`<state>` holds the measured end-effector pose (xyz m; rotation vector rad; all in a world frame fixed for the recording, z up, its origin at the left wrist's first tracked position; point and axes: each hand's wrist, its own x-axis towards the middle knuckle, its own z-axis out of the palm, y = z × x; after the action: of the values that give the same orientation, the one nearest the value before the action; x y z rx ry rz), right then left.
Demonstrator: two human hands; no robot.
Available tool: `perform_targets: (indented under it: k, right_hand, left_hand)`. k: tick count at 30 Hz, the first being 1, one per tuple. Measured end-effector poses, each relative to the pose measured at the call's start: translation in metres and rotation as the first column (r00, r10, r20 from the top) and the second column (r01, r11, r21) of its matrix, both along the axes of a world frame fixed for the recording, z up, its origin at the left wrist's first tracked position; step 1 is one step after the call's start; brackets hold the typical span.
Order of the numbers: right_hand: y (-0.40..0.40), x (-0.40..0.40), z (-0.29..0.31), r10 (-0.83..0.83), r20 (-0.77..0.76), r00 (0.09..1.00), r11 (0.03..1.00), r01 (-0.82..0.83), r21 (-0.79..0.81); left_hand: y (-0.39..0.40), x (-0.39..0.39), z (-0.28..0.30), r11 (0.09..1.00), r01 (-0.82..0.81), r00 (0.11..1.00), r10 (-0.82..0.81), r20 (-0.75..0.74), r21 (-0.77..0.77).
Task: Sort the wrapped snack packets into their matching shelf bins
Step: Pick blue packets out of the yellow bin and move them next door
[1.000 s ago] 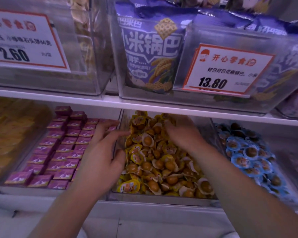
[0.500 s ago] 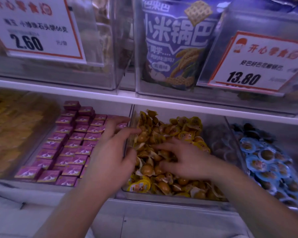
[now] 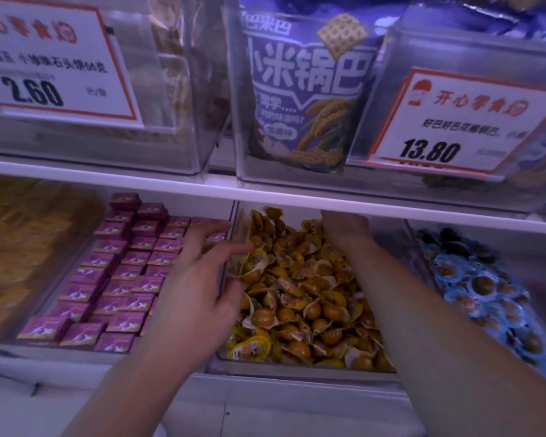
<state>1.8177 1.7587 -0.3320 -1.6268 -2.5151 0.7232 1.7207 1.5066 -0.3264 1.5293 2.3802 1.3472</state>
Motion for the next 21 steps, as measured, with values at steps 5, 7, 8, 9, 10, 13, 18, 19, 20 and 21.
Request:
perform_targets:
  k: [5, 7, 8, 9, 10, 13, 18, 19, 20, 21]
  right_hand:
    - [-0.003, -0.007, -0.011, -0.142, -0.235, 0.962, 0.951, 0.068, -0.300]
    - [-0.006, -0.015, -0.013, -0.257, -0.375, 0.891, 0.872, 0.047, -0.487]
    - [-0.005, -0.019, -0.015, -0.289, -0.400, 0.870, 0.839, 0.029, -0.543]
    - [-0.005, -0.020, -0.015, -0.305, -0.414, 0.858, 0.812, 0.008, -0.583]
    - [-0.006, -0.020, -0.014, -0.304, -0.425, 0.853, 0.796, -0.018, -0.605]
    - [-0.010, -0.017, -0.006, -0.201, -0.483, 0.852, 0.762, -0.173, -0.624]
    - [-0.075, 0.018, 0.016, 0.598, -0.190, 0.778, 0.792, -0.611, -0.011]
    - [-0.090, 0.028, 0.015, 0.689, -0.107, 0.717, 0.725, -0.684, 0.084]
    - [-0.105, 0.037, 0.014, 0.733, -0.032, 0.679, 0.677, -0.725, 0.128]
    - [-0.115, 0.043, 0.012, 0.747, 0.032, 0.665, 0.655, -0.742, 0.145]
  left_hand:
    - [-0.001, 0.001, 0.000, 1.000, 0.003, 1.000, -0.003, 0.007, -0.002]
    - [-0.001, 0.003, 0.000, 1.000, 0.001, 1.000, -0.001, 0.013, 0.011]
    - [-0.001, 0.004, -0.001, 1.000, -0.001, 1.000, 0.001, 0.015, 0.018]
    - [0.000, 0.004, -0.001, 1.000, -0.001, 1.000, 0.001, 0.015, 0.024]
    - [0.000, 0.005, -0.001, 1.000, -0.001, 1.000, 0.001, 0.017, 0.025]
    - [0.001, 0.005, -0.001, 1.000, -0.007, 0.999, 0.007, 0.036, 0.016]
    - [0.003, 0.003, -0.001, 1.000, -0.014, 1.000, 0.014, -0.003, 0.011]
    - [0.003, 0.003, -0.001, 1.000, -0.015, 1.000, 0.015, -0.006, 0.010]
    - [0.003, 0.003, -0.001, 1.000, -0.012, 1.000, 0.012, -0.006, 0.008]
    - [0.002, 0.003, -0.001, 1.000, -0.005, 1.000, 0.005, -0.001, 0.008]
